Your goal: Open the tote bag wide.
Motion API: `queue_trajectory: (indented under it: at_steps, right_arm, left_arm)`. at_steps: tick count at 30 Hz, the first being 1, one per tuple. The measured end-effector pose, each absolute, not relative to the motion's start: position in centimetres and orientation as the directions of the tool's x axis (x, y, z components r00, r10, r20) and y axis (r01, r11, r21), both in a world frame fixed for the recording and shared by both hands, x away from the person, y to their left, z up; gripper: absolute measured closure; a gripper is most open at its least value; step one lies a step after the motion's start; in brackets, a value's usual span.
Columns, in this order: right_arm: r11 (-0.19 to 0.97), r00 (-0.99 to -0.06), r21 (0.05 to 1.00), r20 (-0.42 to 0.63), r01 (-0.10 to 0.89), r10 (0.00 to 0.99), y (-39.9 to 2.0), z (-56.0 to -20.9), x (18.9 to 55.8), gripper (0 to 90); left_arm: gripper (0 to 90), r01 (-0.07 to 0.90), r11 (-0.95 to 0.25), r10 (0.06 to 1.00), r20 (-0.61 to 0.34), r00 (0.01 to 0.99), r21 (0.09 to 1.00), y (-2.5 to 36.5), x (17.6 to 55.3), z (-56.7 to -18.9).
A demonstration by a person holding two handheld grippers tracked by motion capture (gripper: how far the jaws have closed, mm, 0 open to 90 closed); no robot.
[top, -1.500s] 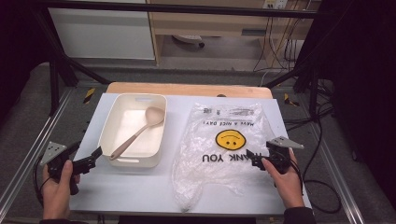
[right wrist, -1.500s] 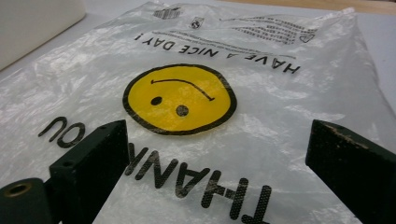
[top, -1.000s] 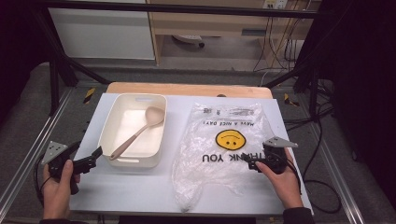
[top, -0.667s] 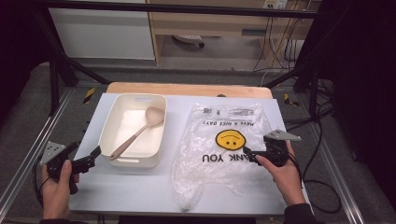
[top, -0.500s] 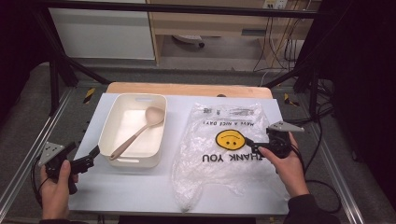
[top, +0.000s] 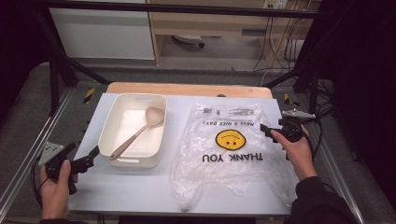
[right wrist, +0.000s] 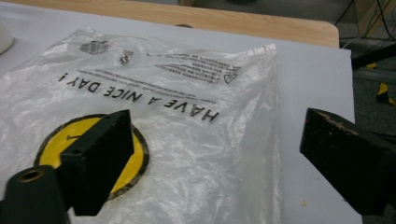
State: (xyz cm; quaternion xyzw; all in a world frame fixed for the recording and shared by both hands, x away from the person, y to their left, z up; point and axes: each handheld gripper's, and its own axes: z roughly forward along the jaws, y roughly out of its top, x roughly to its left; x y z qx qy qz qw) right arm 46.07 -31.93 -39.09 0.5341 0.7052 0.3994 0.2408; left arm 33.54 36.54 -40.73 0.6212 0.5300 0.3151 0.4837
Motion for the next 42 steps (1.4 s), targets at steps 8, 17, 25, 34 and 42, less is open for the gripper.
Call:
queue_trajectory:
  at_steps: [8, 17, 25, 34, 42]
  right_arm:
    - [0.113, -0.281, 0.775, 0.086, 0.621, 0.956, -33.0, -41.2, 47.9, 29.9]
    - [0.139, -0.288, 0.732, 0.081, 0.667, 0.954, -33.0, -43.3, 49.1, 49.2]
    - [0.111, -0.293, 0.712, 0.139, 0.693, 0.946, -33.8, -44.2, 48.9, 75.6]
    - [0.077, -0.29, 0.725, 0.174, 0.685, 0.941, -33.9, -44.5, 48.9, 90.0]
    - [-0.012, -0.2, 0.748, 0.192, 0.664, 0.961, -34.2, -44.5, 49.6, 90.0]
  left_arm:
    - [5.7, 0.354, 0.018, 0.963, -0.112, 0.246, 0.935, 36.3, 33.5, -40.7]
    - [6.0, 0.356, 0.018, 0.964, -0.111, 0.242, 0.934, 36.5, 33.4, -40.7]
    - [6.0, 0.356, 0.018, 0.963, -0.113, 0.246, 0.934, 36.3, 33.5, -40.7]
    - [6.1, 0.359, 0.011, 0.963, -0.107, 0.248, 0.933, 36.3, 33.5, -40.7]
    - [6.1, 0.359, 0.012, 0.962, -0.108, 0.249, 0.933, 36.3, 33.5, -40.8]
